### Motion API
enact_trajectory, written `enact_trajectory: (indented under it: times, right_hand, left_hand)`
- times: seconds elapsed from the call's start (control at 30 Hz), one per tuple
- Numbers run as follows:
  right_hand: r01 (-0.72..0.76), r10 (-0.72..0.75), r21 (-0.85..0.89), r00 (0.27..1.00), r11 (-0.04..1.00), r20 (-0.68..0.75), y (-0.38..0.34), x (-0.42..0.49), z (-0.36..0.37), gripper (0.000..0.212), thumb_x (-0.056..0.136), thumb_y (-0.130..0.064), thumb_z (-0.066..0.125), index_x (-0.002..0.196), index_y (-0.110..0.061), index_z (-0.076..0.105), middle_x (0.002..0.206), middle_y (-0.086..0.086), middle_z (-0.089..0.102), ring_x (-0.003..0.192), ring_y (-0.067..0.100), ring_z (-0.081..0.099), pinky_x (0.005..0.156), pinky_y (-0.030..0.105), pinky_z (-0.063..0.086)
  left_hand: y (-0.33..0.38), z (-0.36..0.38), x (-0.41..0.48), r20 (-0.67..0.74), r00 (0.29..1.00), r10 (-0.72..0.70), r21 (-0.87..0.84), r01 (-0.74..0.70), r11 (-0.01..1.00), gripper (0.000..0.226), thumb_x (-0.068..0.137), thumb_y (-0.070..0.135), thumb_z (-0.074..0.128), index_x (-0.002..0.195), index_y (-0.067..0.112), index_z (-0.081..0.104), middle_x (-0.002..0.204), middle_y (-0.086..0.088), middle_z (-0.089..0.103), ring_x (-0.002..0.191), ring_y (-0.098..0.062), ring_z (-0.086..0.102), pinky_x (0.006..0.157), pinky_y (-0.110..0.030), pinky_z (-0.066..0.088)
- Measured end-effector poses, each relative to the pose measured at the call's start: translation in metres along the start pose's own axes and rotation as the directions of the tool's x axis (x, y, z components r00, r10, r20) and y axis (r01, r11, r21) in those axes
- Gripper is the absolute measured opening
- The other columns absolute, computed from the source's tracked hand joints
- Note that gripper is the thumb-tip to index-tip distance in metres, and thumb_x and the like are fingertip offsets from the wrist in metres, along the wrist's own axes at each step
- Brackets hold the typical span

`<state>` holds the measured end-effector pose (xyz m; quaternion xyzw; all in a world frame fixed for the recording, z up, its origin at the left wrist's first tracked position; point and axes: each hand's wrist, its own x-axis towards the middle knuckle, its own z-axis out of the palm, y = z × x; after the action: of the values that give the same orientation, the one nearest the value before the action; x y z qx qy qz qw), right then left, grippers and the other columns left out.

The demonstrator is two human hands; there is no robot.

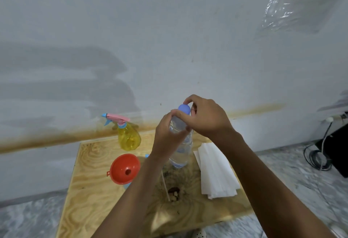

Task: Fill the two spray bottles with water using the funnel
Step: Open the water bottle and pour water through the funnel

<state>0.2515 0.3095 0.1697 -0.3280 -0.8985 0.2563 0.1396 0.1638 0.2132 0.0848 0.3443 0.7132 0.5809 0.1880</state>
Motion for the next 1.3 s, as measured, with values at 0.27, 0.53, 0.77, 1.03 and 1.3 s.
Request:
enact_trajectory:
  times: [0.27, 0.53, 0.77, 1.03, 1.3]
  right_hand:
    - [0.158, -0.146, -0.188, 0.986, 0.969, 0.077, -0.001, 0.011, -0.003, 0.033, 0.092, -0.052, 0.056, 0.103, -0.022, 0.056, 0.090, -0.004, 0.062, 0.077, 0.015, 0.057, 0.069, 0.025, 0.047]
    - [0.425, -0.364, -0.173, 0.883, 0.889, 0.296, 0.007, 0.016, -0.027, 0.034, 0.099, -0.042, 0.049, 0.127, -0.027, 0.059, 0.126, -0.009, 0.060, 0.107, 0.009, 0.055, 0.083, 0.020, 0.038]
    - [0.178, -0.161, -0.210, 0.982, 0.961, 0.095, 0.002, 0.014, -0.014, 0.042, 0.084, -0.062, 0.060, 0.107, -0.027, 0.058, 0.099, -0.010, 0.060, 0.084, 0.012, 0.057, 0.064, 0.022, 0.037]
    - [0.408, -0.357, -0.246, 0.906, 0.879, 0.227, 0.010, 0.017, -0.020, 0.037, 0.098, -0.046, 0.052, 0.125, -0.022, 0.063, 0.113, -0.004, 0.062, 0.093, 0.013, 0.055, 0.068, 0.016, 0.034]
    - [0.254, -0.228, -0.255, 0.965, 0.933, 0.127, 0.004, 0.016, -0.021, 0.055, 0.085, -0.071, 0.050, 0.124, -0.034, 0.059, 0.114, -0.016, 0.061, 0.102, 0.009, 0.056, 0.077, 0.024, 0.037]
  left_hand:
    - [-0.003, 0.000, -0.001, 0.001, 1.000, -0.001, -0.022, 0.001, 1.000, 0.046, 0.076, 0.046, 0.078, 0.116, 0.030, 0.064, 0.109, 0.006, 0.071, 0.103, -0.016, 0.067, 0.087, -0.049, 0.056]
    - [-0.003, 0.002, -0.002, -0.015, 0.997, -0.071, -0.050, 0.070, 0.996, 0.063, 0.070, 0.055, 0.077, 0.122, 0.025, 0.062, 0.115, 0.006, 0.070, 0.108, -0.013, 0.066, 0.093, -0.044, 0.056]
    - [0.000, 0.002, -0.003, -0.001, 1.000, -0.031, -0.074, 0.031, 0.997, 0.027, 0.079, 0.027, 0.079, 0.102, 0.033, 0.066, 0.104, 0.006, 0.072, 0.102, -0.017, 0.068, 0.090, -0.050, 0.056]
    - [-0.004, 0.004, -0.002, 0.001, 0.996, -0.092, -0.077, 0.091, 0.993, 0.056, 0.071, 0.053, 0.079, 0.120, 0.031, 0.062, 0.115, 0.006, 0.070, 0.111, -0.016, 0.066, 0.093, -0.049, 0.056]
    - [0.000, 0.003, -0.003, -0.002, 0.998, -0.060, -0.104, 0.060, 0.993, 0.037, 0.076, 0.034, 0.082, 0.109, 0.036, 0.066, 0.108, 0.009, 0.072, 0.106, -0.010, 0.067, 0.095, -0.044, 0.055]
